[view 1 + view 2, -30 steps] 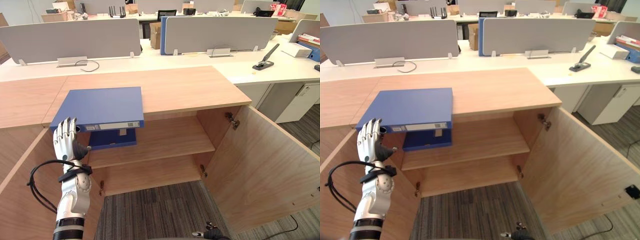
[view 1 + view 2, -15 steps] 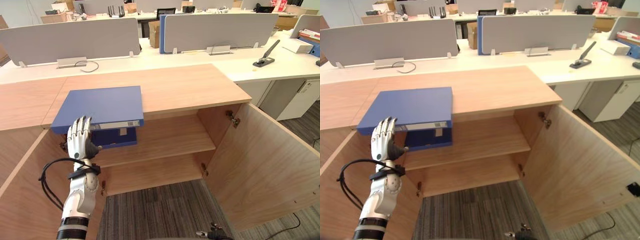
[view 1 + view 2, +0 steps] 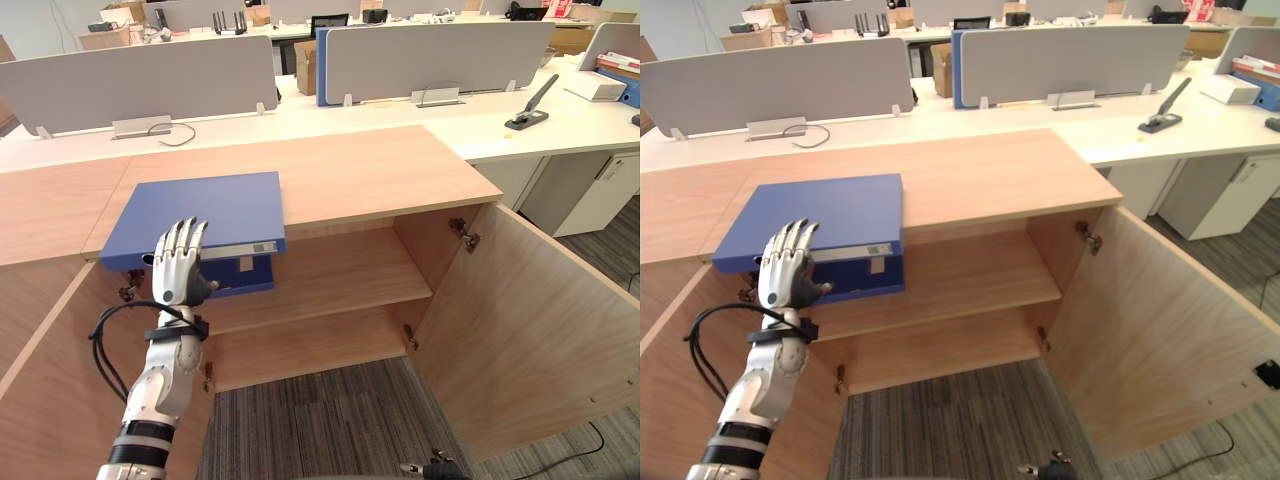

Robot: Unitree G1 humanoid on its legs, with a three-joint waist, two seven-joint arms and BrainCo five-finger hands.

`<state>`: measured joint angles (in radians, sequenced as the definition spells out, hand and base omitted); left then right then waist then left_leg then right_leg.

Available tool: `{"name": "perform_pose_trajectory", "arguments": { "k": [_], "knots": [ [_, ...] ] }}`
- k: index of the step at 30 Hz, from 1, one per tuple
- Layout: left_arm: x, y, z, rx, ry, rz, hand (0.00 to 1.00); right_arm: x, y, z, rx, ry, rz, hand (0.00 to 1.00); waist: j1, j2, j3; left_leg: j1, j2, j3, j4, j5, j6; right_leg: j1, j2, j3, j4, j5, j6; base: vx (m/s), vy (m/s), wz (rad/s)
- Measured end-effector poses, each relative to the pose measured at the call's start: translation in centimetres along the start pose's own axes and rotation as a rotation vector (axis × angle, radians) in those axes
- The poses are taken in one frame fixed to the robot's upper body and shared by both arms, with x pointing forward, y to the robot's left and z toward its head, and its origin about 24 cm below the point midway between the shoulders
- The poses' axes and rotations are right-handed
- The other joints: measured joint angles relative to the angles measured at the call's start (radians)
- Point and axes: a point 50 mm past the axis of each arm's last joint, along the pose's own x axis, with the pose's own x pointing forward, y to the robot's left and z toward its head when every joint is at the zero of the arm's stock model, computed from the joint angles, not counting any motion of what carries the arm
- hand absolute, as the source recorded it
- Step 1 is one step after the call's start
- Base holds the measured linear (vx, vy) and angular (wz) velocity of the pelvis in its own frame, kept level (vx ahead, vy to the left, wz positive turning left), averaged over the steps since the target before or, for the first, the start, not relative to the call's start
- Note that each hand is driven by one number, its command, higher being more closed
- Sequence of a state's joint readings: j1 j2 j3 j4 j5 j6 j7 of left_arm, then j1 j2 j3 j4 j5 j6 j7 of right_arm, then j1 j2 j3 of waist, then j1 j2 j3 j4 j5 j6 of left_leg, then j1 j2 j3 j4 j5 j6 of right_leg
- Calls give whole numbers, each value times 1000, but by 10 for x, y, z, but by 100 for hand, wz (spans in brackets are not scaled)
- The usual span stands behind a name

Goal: Walk over to the cabinet, pick up the folder, carry it to the office cabinet, place the folder inside the office cabinet, then close the office cabinet door

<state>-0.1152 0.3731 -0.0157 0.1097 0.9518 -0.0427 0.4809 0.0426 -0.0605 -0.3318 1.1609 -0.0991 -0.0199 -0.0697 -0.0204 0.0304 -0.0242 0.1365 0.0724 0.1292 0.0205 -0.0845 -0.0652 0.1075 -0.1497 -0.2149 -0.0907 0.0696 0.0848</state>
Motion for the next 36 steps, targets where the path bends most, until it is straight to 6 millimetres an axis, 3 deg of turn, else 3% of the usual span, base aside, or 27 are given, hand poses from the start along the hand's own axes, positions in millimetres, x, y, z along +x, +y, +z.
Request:
{"name": "perform_pose_trajectory", "arguments": {
  "k": [8, 25, 32, 33, 36],
  "knots": [
    [15, 1, 1, 60, -87, -22, 0, 0, -9, -6, 31, 28, -28, 0, -22, 1, 0, 2, 0, 4, -2, 0, 0, -1, 0, 1, 0, 0, 1, 0, 0, 0],
    [13, -21, -7, 127, -120, -179, 0, 0, -23, -6, 73, 42, -68, 0, -36, 6, -1, 1, 0, 10, -4, 0, 0, -7, 0, 2, 0, 3, 1, 0, 0, 0],
    [23, -19, -11, 162, -135, -191, 0, 1, -33, -5, 98, 38, -95, 0, -43, 9, -1, 1, 0, 14, -4, 0, 0, -9, 0, 5, 0, 3, 2, 0, 0, 0],
    [26, -19, -12, 164, -136, -192, 100, 1, -33, -5, 98, 39, -96, 0, -43, 9, -1, 1, 0, 15, -4, 0, 0, -10, 0, 6, 0, 5, 1, 0, 0, 0],
    [34, -15, -11, 171, -143, -179, 100, 1, -33, -5, 102, 40, -95, 0, -42, 10, -2, 1, 0, 20, -4, 0, 0, -13, 1, 9, 0, 9, 1, 0, 0, -5]
  ]
}}
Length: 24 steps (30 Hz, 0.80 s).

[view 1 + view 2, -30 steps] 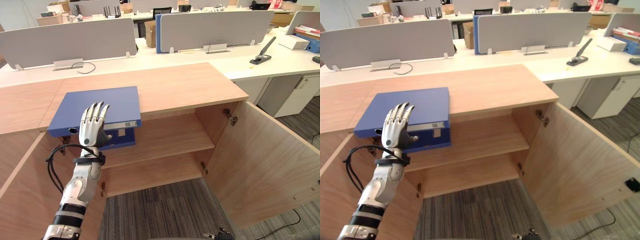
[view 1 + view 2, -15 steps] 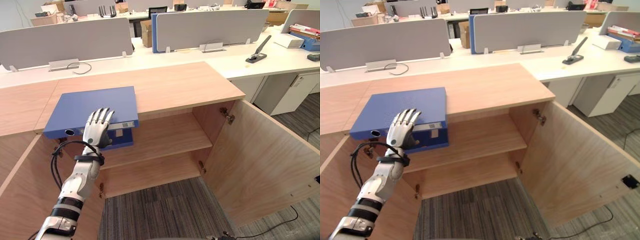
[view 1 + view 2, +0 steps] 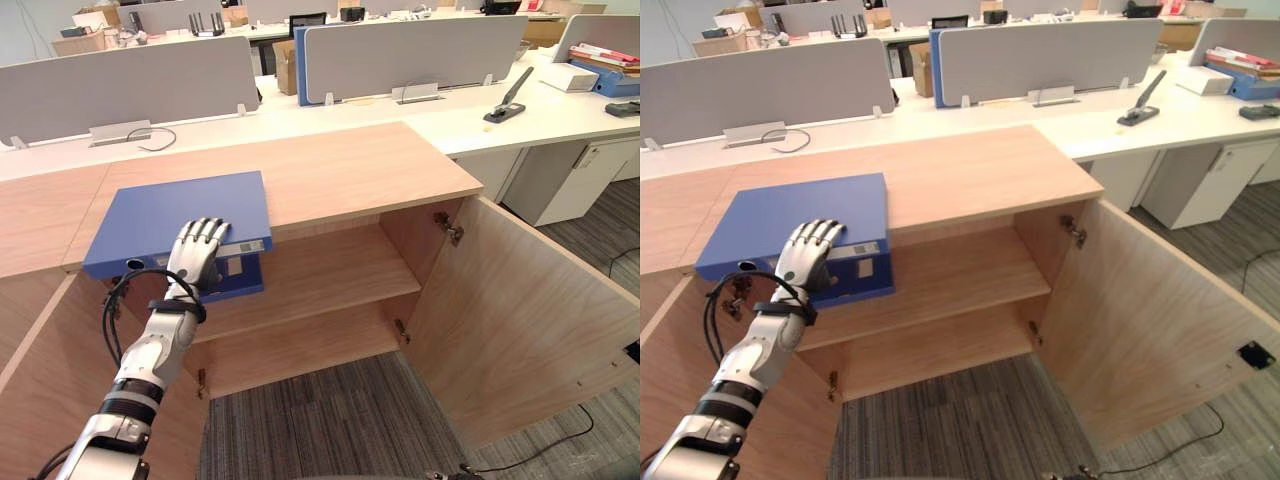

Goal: Walk over to the cabinet, pick up the folder, carry it to the office cabinet, place the folder inside the office cabinet, then close the office cabinet door

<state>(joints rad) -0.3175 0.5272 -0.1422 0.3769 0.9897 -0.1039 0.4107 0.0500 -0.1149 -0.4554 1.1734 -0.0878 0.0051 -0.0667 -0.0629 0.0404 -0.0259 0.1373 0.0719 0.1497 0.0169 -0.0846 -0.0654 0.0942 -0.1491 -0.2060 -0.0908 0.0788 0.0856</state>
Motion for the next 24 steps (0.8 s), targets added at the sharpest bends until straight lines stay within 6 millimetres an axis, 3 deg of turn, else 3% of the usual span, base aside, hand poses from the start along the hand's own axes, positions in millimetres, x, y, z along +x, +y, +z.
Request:
{"name": "perform_pose_trajectory", "arguments": {
  "k": [10, 19, 22, 24],
  "knots": [
    [15, 17, -4, 32, -12, 74, 100, 0, -2, 1, 57, 5, -6, 0, -4, 4, -2, 1, -1, 9, 1, 0, 0, -5, 0, 15, 0, 3, 0, -24, 6, -4],
    [16, 18, -2, 25, -11, 90, 100, 1, -1, 3, 57, 0, -2, 0, -6, 4, -2, 1, -1, 8, 1, 0, 0, -6, 1, 15, 0, 3, 0, 0, 0, 0],
    [15, 30, 19, -42, -45, 169, 100, 1, -1, 3, 51, 2, 0, 0, -1, 1, 3, -3, -1, 5, 1, 0, 0, -8, 0, 13, 0, 3, 0, -4, 2, 2],
    [9, 40, 42, -132, -107, 238, 100, 1, 1, 2, 50, 9, 3, 0, -1, 3, 4, -8, -1, -2, 1, 0, 0, -10, 0, 7, 0, 3, 0, -2, 1, 8]
  ]
}}
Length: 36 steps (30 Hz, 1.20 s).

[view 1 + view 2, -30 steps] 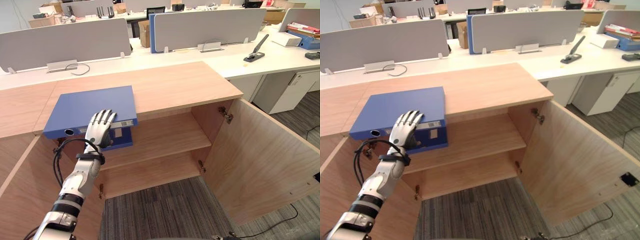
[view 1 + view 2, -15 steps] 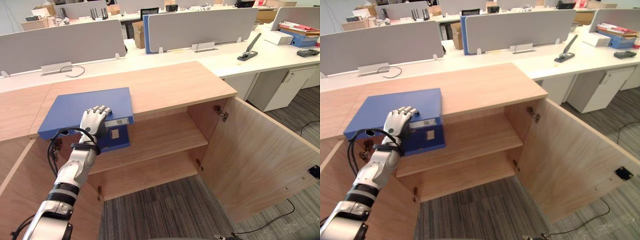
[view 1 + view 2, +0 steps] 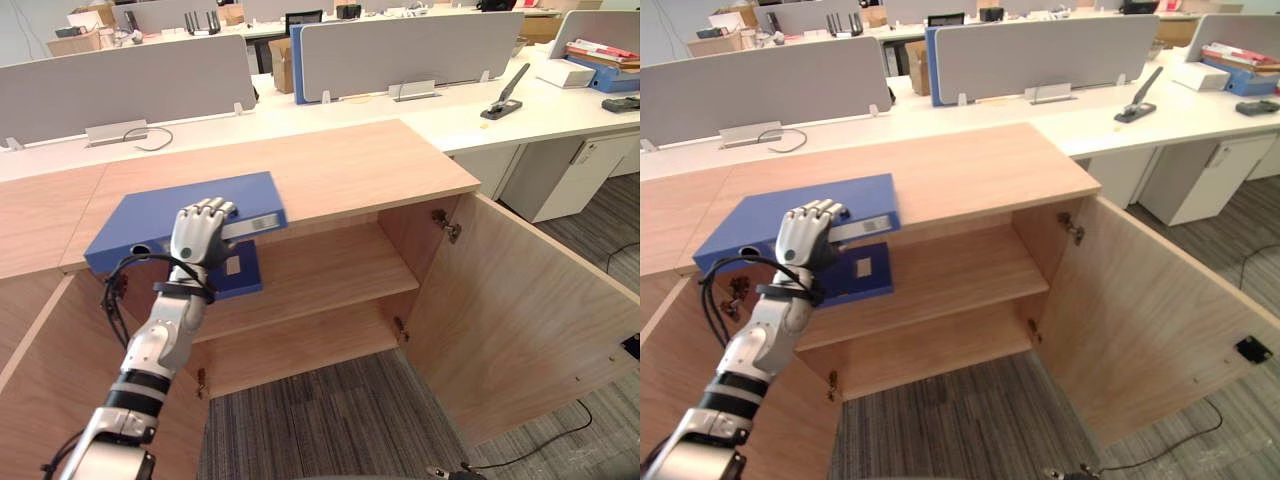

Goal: Walk over to the cabinet, pick up the folder, carry it to the office cabinet, place the folder inside the office cabinet, then close the office cabinet door

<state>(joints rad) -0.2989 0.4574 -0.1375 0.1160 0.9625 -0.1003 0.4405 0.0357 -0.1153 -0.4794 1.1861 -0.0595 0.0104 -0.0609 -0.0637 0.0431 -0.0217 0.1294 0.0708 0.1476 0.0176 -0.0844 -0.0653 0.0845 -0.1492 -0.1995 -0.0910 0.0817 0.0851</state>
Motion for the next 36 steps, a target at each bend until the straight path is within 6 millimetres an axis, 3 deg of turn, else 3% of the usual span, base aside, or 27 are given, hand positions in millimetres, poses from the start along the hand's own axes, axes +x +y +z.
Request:
{"name": "perform_pose_trajectory", "arguments": {
  "k": [5, 9, 12, 17, 19, 20, 21, 23, 24, 27, 29, 36],
  "knots": [
    [-15, 11, 42, -220, -32, 95, 100, 0, 1, 0, 48, 8, -6, 0, 4, 0, 1, -12, -2, -27, 6, 4, 6, 9, -5, -16, 6, 0, 0, 6, 6, 11],
    [-30, 38, 65, -472, -60, 192, 100, 0, 7, 1, 90, 18, -8, 0, 40, 1, 1, -26, -15, -54, 12, 15, 17, 6, -18, -16, 7, 0, 1, -39, 20, 10],
    [-40, 55, 63, -668, -41, 256, 100, 1, 17, 10, 153, -10, 15, 0, 66, 1, 2, -29, -18, -63, 15, 19, 17, 8, -22, -16, 11, -2, 2, -83, 20, 8],
    [-56, 81, 34, -931, 124, 465, 100, 1, 27, 38, 230, -104, 33, 0, 100, -11, 9, -43, -18, -92, 17, 25, 13, 4, -25, -23, 36, -20, 19, -114, 2, 11],
    [-65, 92, 22, -969, 181, 551, 100, -6, 46, 68, 175, -240, 96, 0, 104, -14, 12, -42, -16, -95, 0, 41, 8, -4, -23, -23, 38, -21, 20, -46, -5, 1],
    [-72, 100, 16, -971, 219, 611, 100, -25, 66, 102, 140, -438, 194, 0, 95, -16, 13, -41, -13, -91, -13, 52, 7, -20, -20, -19, 43, -16, 13, -2, -5, -5],
    [-79, 109, 9, -937, 251, 678, 100, -58, 84, 134, 126, -660, 306, 0, 91, -15, 12, -46, -10, -88, -14, 56, 4, -31, -16, -16, 46, -14, 13, 6, -5, -7],
    [-84, 120, 3, -884, 273, 739, 100, -94, 103, 155, 138, -852, 429, 0, 91, -23, 14, -43, -4, -83, -14, 56, 2, -30, -11, -14, 46, -12, 15, 38, -5, -6],
    [-88, 133, 1, -837, 261, 795, 100, -121, 116, 165, 186, -965, 520, 0, 88, -41, 13, -40, 2, -82, -14, 54, -1, -28, -3, -14, 46, -12, 15, 41, -8, -4],
    [-95, 148, 1, -788, 243, 865, 100, -132, 127, 166, 216, -995, 571, 0, 85, -62, 18, -38, 3, -82, -14, 52, -3, -25, -1, -14, 42, -12, 15, 37, 8, -1],
    [-100, 150, -1, -799, 259, 888, 100, -135, 126, 166, 227, -1001, 585, 0, 86, -61, 22, -37, 1, -82, -15, 51, -2, -23, -4, -14, 41, -12, 15, 15, 38, -1],
    [-115, 142, -7, -1073, 301, 871, 100, -180, 124, 192, 307, -1180, 822, 0, 87, -60, 26, -24, 8, -77, -15, 44, -3, -14, 5, -8, 36, -12, 14, -4, 12, -2]
  ]
}}
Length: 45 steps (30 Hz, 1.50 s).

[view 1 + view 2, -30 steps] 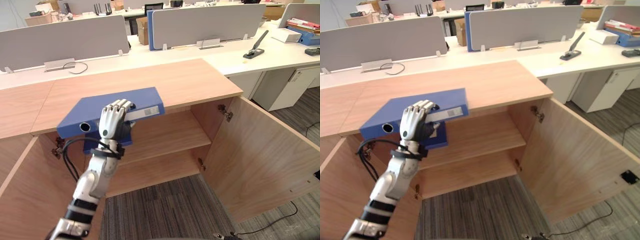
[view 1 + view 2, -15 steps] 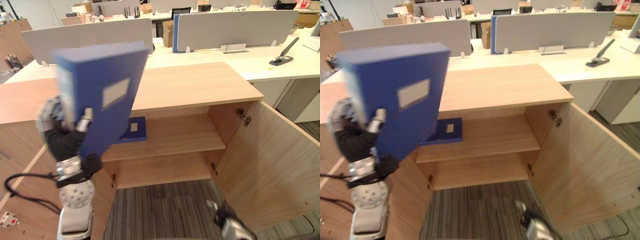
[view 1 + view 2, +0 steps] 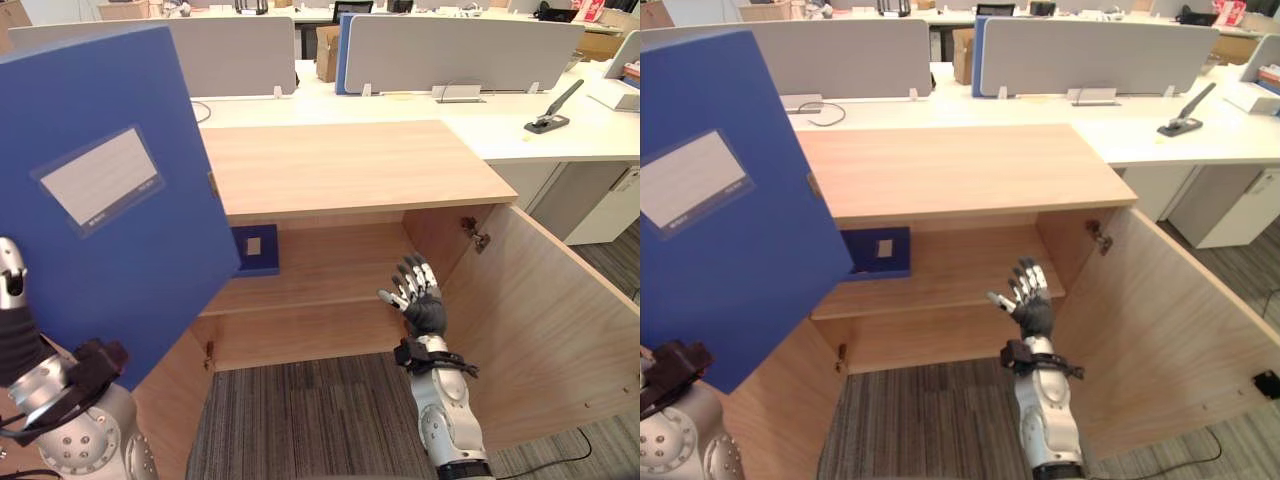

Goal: Walk over to the cabinet, pick up the folder, carry it to the office cabinet, place the folder inside the office cabinet, then close the office cabinet door

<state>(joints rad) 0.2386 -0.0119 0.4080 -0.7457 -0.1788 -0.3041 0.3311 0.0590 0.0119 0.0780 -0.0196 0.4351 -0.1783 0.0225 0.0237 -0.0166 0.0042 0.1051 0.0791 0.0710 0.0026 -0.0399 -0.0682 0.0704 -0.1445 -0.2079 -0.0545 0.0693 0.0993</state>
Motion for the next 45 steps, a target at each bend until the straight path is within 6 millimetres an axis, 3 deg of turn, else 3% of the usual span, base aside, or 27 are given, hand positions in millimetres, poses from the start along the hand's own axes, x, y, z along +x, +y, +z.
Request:
{"name": "perform_pose_trajectory", "arguments": {
  "k": [5, 7, 12, 19, 26, 35, 36, 45],
  "knots": [
    [-3, -5, -5, -84, 47, -55, 100, 23, 35, 20, 163, -64, 253, 0, 7, 0, 1, 0, 2, 9, 0, -1, -1, -4, 3, 9, 0, 1, 0, -4, 16, -5],
    [-7, -11, -12, -112, 86, -80, 100, 39, 60, 34, 229, -98, 390, 0, 17, 0, 1, -1, 2, 9, 0, -1, -1, -4, 3, 9, -1, 1, 0, 0, 0, 0],
    [-15, -23, -25, -151, 161, -134, 100, 65, 103, 56, 263, -129, 591, 0, 29, 0, 3, -2, 2, 6, -1, -1, -1, -3, 3, 7, -1, 1, 0, 0, 0, 0],
    [-22, -34, -32, -189, 212, -183, 100, 81, 118, 54, 193, -68, 659, 0, 41, 1, 4, -1, 2, 1, -5, 2, -1, -1, 2, 2, -1, 1, 0, 3, 10, 2],
    [-25, -46, -32, -223, 222, -260, 100, 97, 147, 62, 103, -39, 770, 0, 45, 1, 4, 4, 4, -3, -30, 19, -5, -4, 4, -3, 0, 1, 0, -1, 1, 1],
    [-23, -44, -31, -218, 218, -282, 100, 103, 153, 61, 12, 14, 823, 0, 49, 1, 4, 2, 4, -2, -33, 20, -5, -9, 4, -3, 0, 1, 0, 0, 0, 0],
    [-23, -44, -31, -216, 218, -285, 100, 104, 152, 62, -6, 19, 830, 100, 49, 1, 4, 2, 4, -2, -33, 20, -5, -9, 4, -3, 0, 1, 0, 0, 0, 0],
    [-23, -40, -31, -215, 219, -265, 100, 105, 155, 68, -81, 76, 951, 100, 53, 1, 4, 1, 5, -4, -33, 22, -8, -9, 5, -4, 2, 1, -1, 0, 0, 0]
  ]
}}
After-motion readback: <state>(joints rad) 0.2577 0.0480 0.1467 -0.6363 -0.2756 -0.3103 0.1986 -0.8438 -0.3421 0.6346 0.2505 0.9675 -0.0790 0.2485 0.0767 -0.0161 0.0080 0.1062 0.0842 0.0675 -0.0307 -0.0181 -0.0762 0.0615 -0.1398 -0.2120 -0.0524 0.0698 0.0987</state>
